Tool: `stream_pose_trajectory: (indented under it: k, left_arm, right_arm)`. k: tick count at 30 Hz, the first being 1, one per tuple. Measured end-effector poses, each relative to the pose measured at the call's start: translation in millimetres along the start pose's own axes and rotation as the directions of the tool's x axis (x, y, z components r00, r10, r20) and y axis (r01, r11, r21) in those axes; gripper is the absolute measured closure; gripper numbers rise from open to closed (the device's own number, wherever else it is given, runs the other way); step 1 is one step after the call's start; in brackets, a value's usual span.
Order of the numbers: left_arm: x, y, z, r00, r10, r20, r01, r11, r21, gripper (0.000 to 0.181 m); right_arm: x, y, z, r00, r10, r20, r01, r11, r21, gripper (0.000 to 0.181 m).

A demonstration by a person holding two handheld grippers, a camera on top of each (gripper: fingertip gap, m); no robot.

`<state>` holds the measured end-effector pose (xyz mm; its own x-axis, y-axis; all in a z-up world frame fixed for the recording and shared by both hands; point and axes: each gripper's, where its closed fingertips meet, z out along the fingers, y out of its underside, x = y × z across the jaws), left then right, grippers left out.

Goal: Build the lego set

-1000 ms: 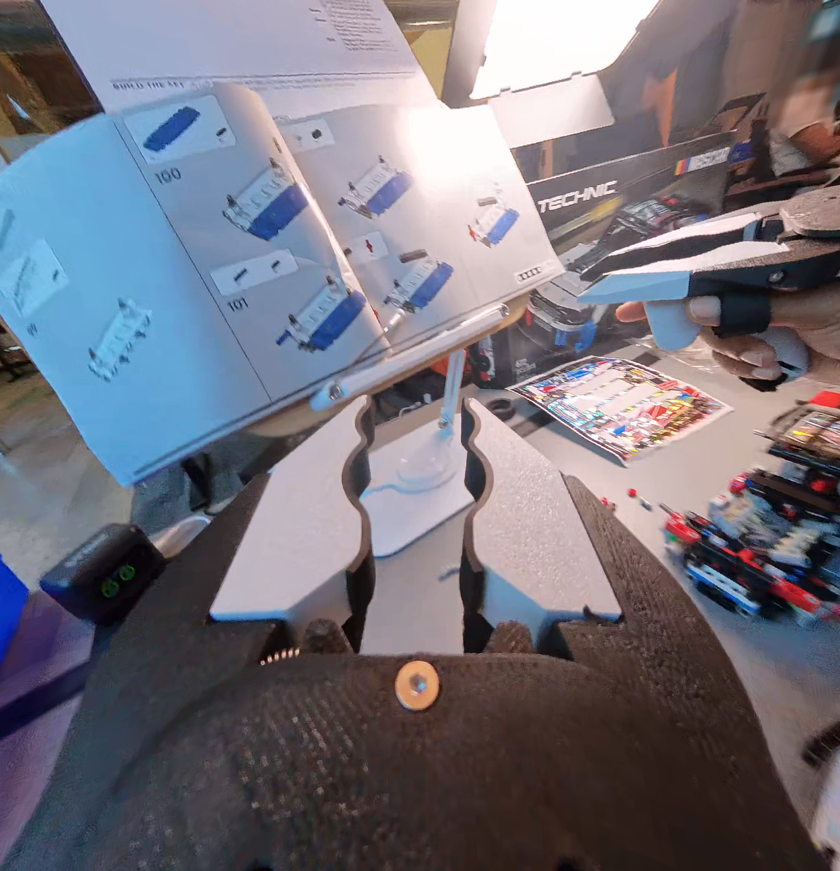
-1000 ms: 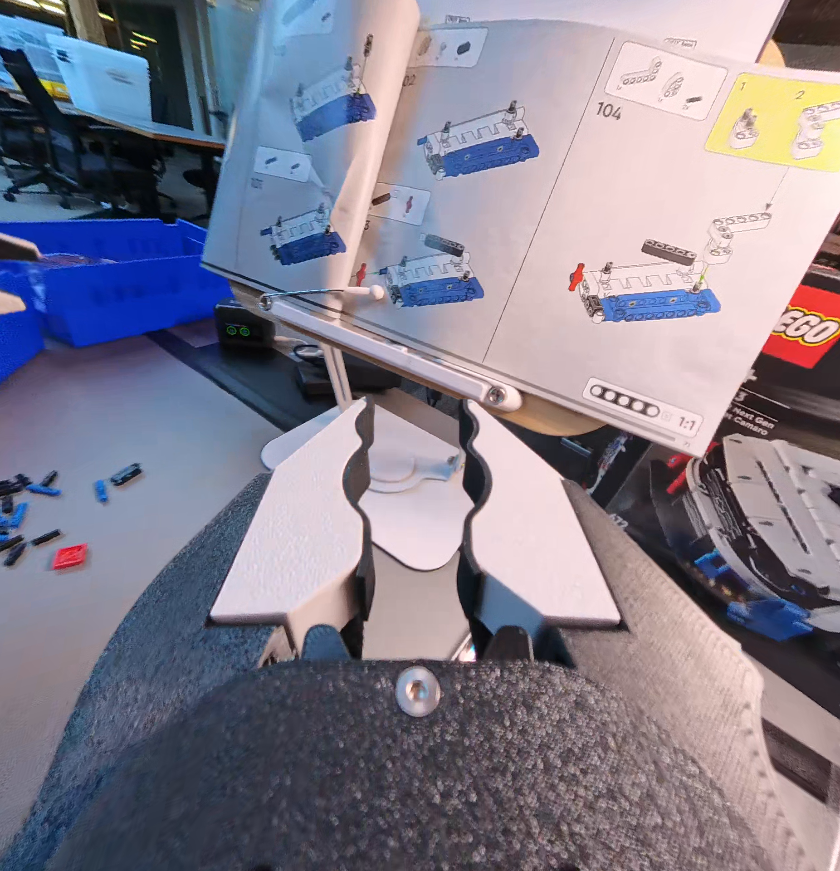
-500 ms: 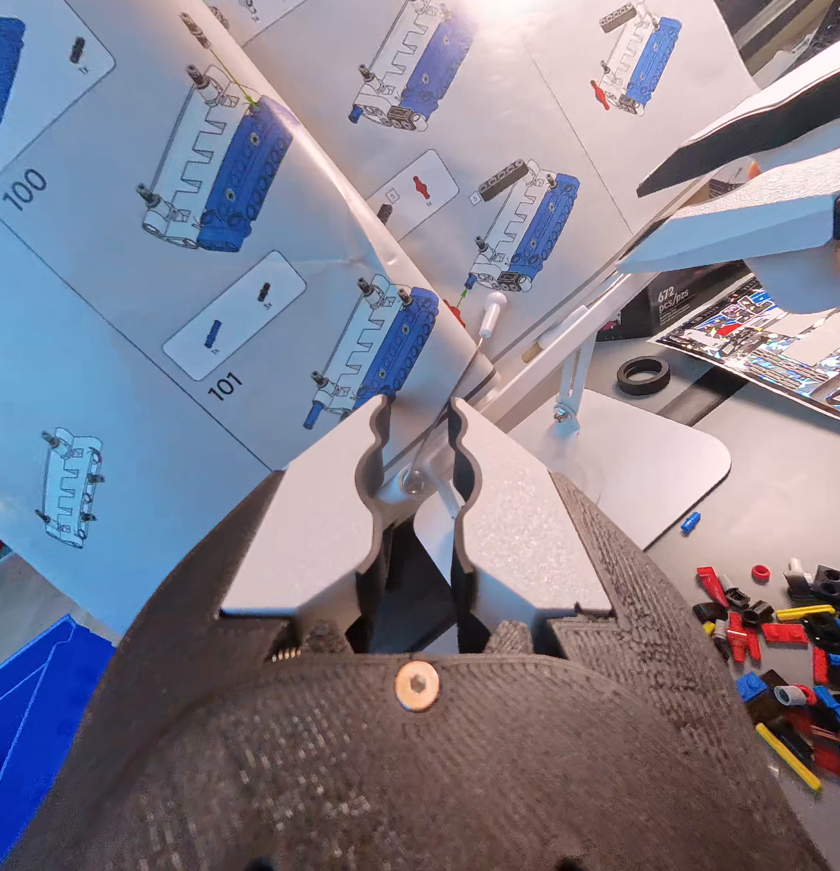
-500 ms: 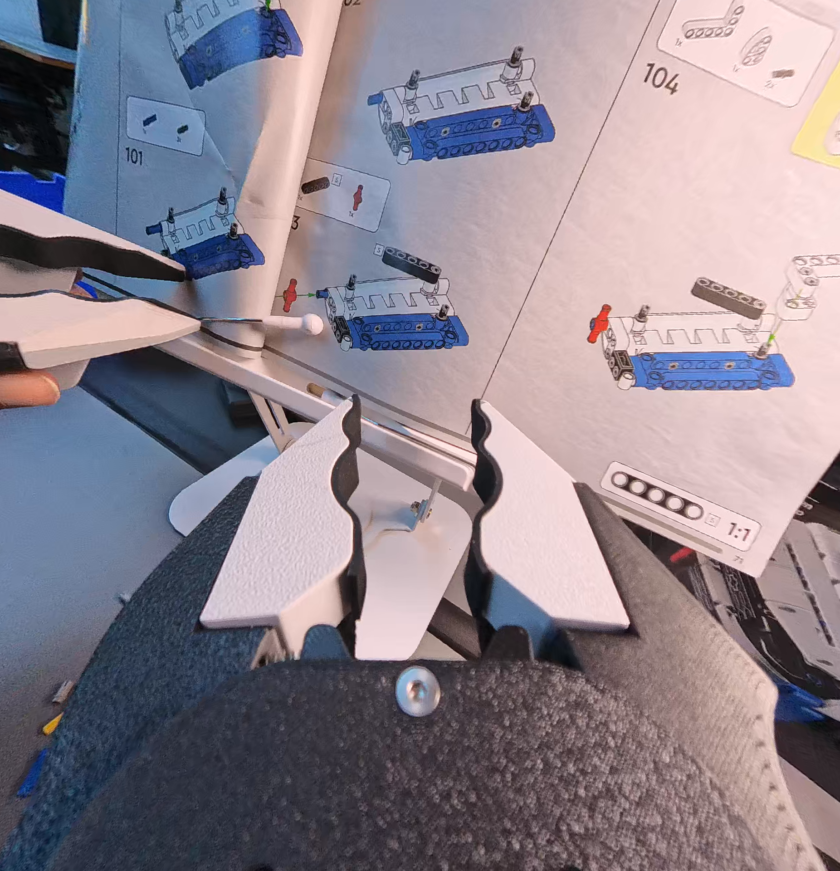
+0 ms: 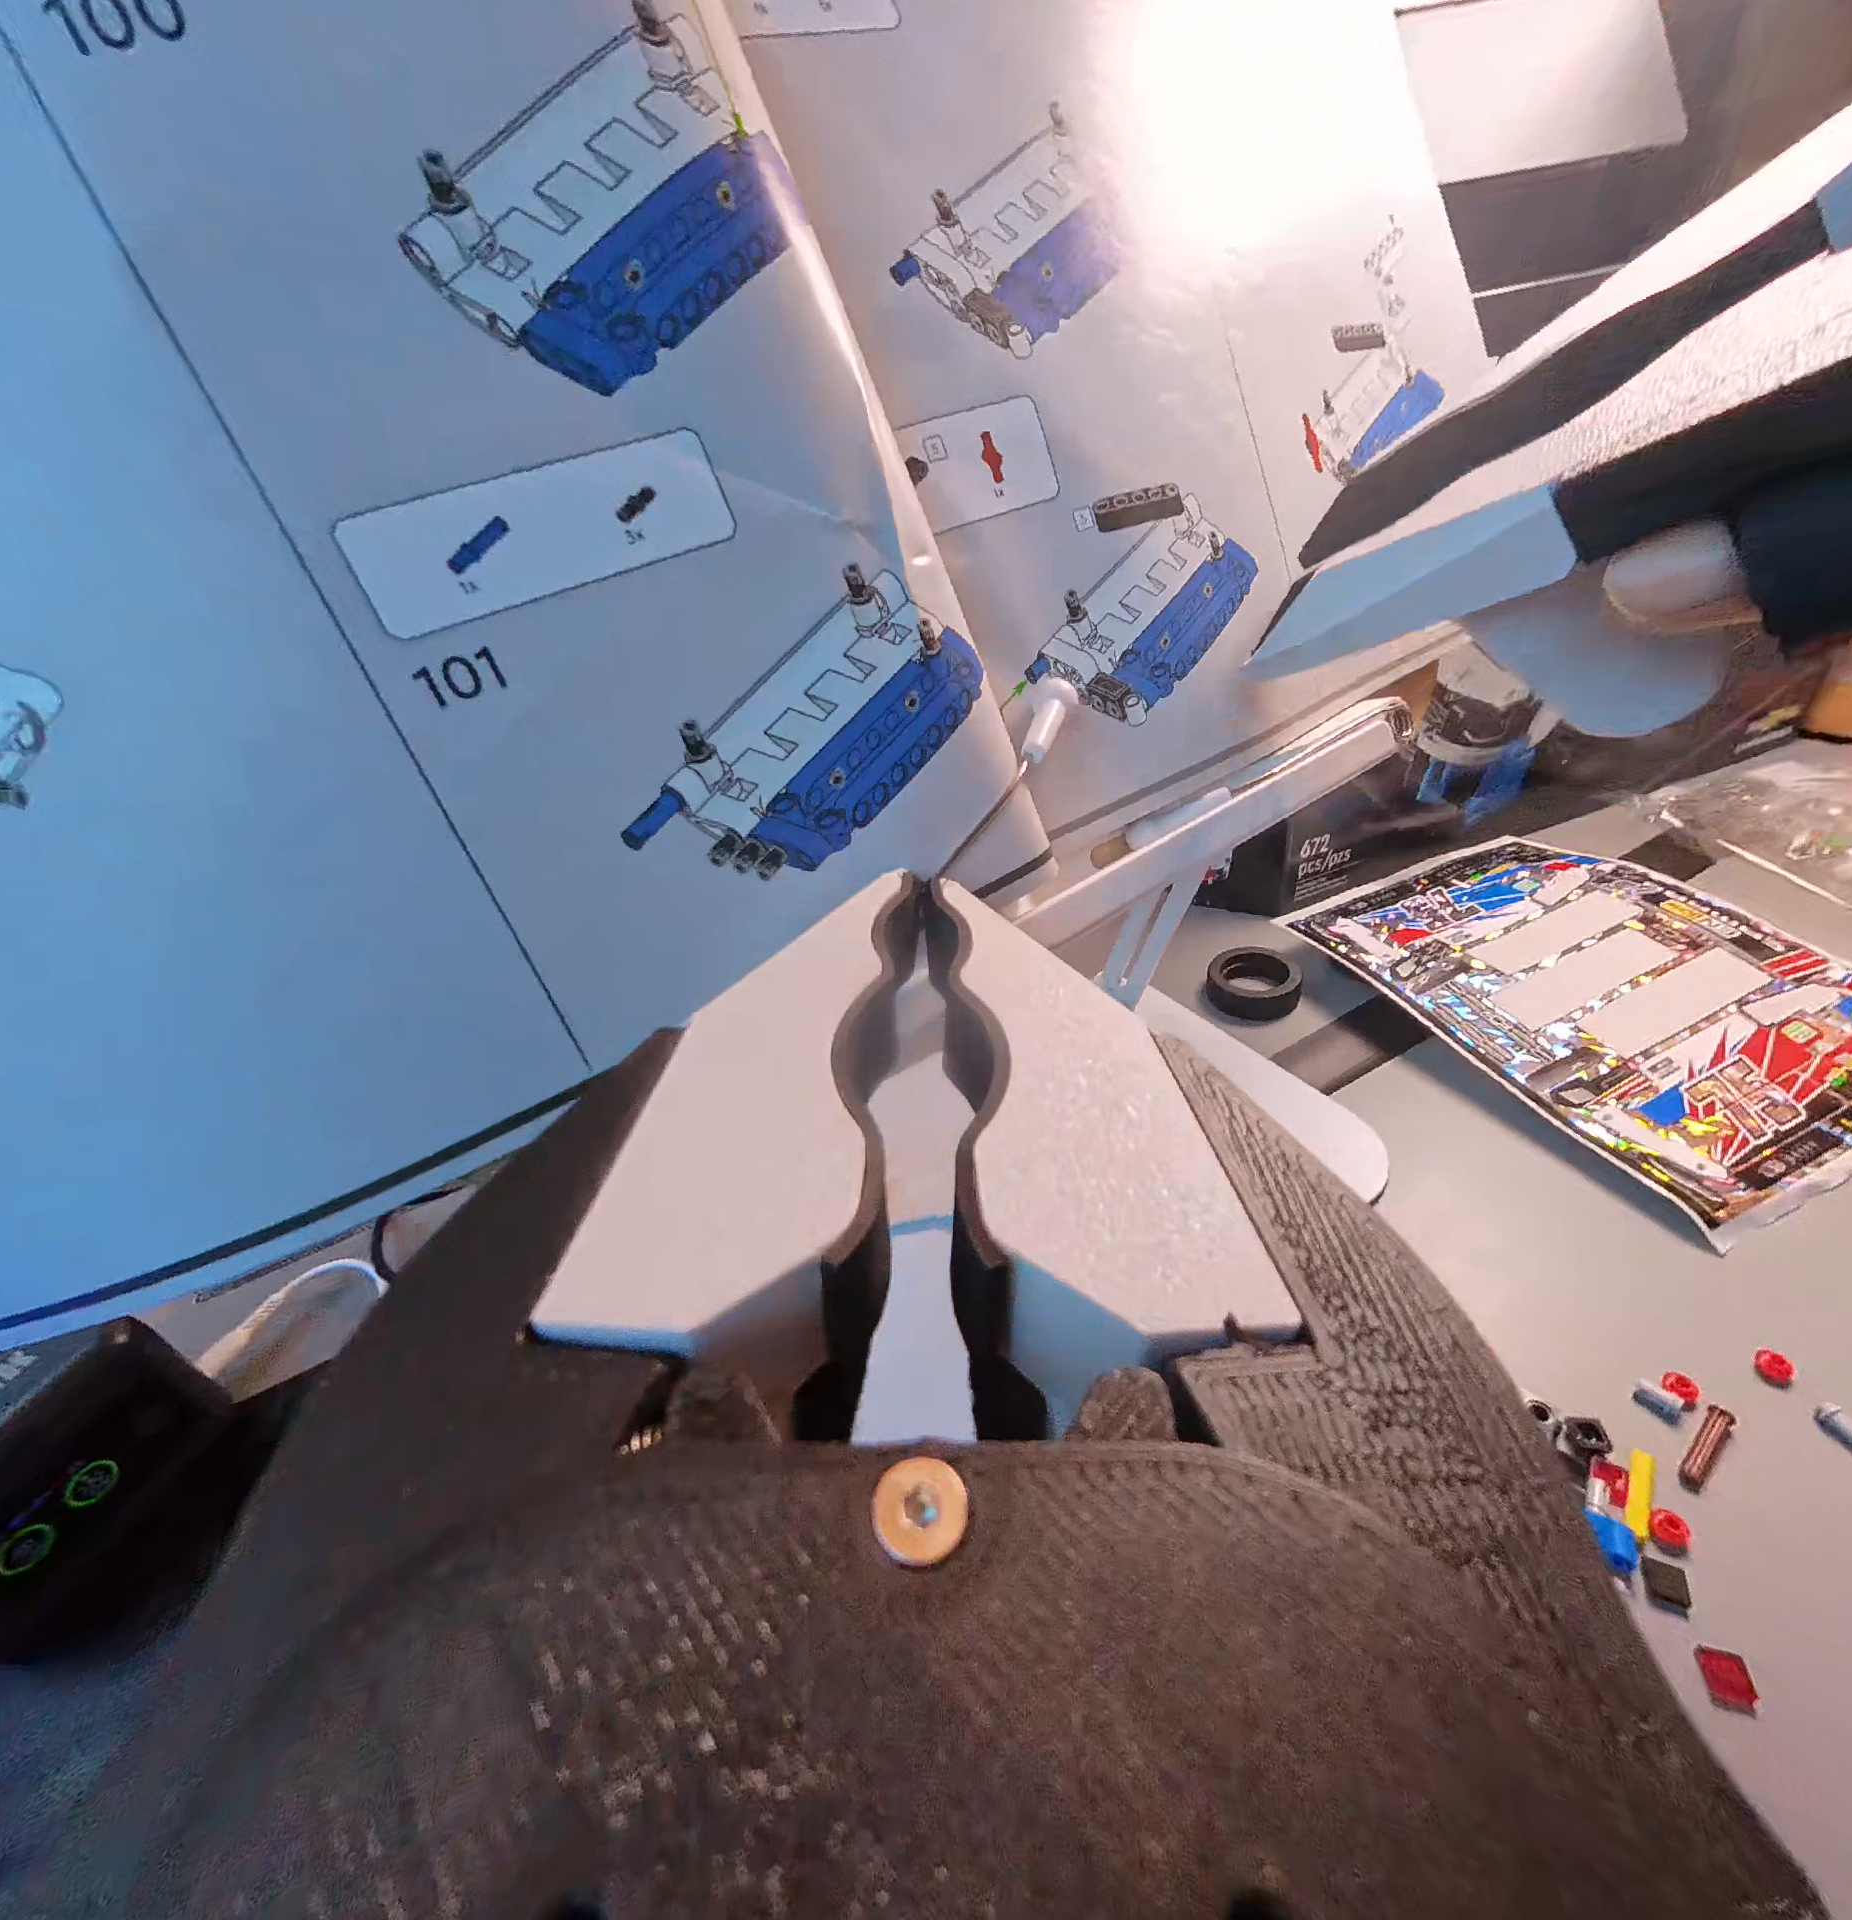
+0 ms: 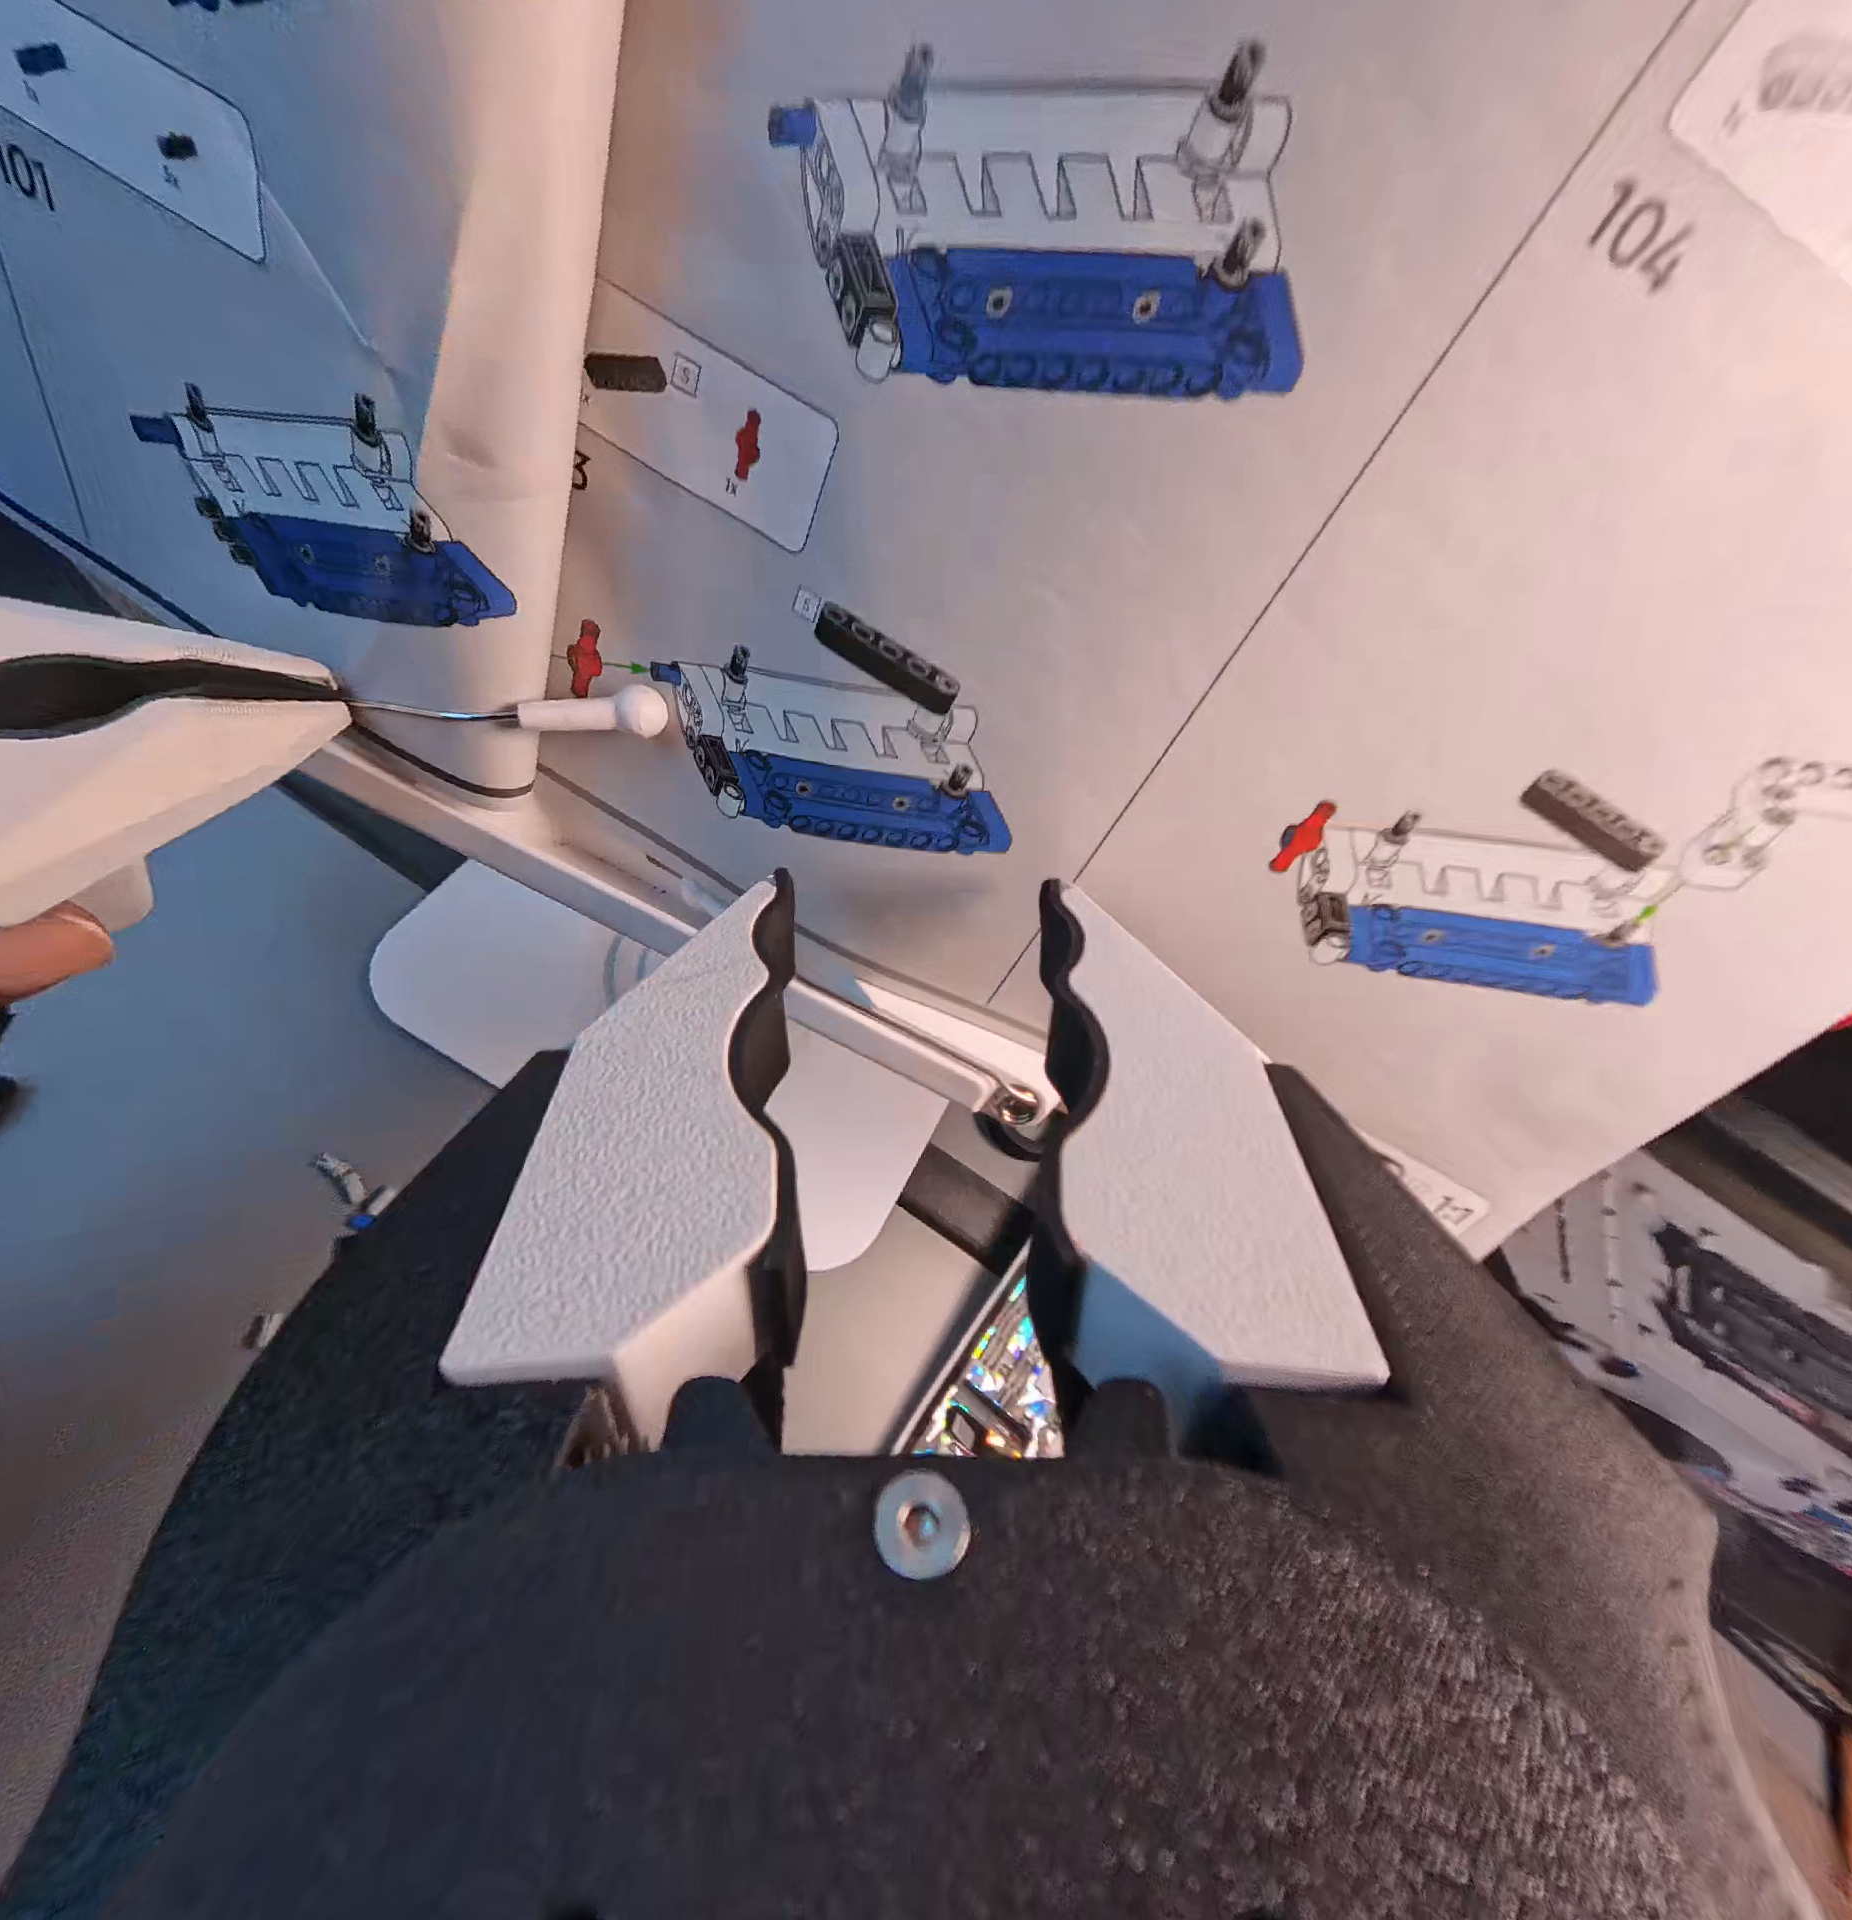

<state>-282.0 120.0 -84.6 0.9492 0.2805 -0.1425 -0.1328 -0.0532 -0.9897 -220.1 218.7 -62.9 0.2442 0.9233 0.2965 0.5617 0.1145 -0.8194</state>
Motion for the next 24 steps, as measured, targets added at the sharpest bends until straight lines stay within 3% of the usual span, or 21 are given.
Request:
stream_pose_trajectory:
  k: [8, 12, 17, 20, 24]
  left_arm:
    - [-2, -1, 0, 1.0, -0.018, 0.004, 0.018, 1.0, 0.022, 0.181]
    - [-2, -1, -1, 0.999, -0.038, -0.002, 0.038, 0.999, 0.022, 0.181]
    - [-23, 4, -9, 0.959, -0.281, 0.024, 0.277, 0.954, 0.117, 0.181]
    - [-40, 18, -21, 0.893, -0.447, 0.043, 0.435, 0.885, 0.166, 0.181]
    - [-48, 43, -32, 0.801, -0.592, 0.087, 0.58, 0.804, 0.135, 0.18]
  right_arm:
    - [-1, -57, -33, 0.994, -0.081, 0.073, 0.083, 0.996, -0.021, 0.132]
    - [-22, -61, -35, 0.987, -0.129, 0.098, 0.13, 0.992, 0.0, 0.131]
    - [-35, -52, -28, 0.986, -0.133, 0.099, 0.129, 0.991, 0.043, 0.13]
    - [-9, -47, -21, 0.994, -0.105, -0.001, 0.105, 0.988, 0.111, 0.13]
    - [22, -25, -14, 0.999, -0.024, -0.042, 0.031, 0.985, 0.172, 0.13]
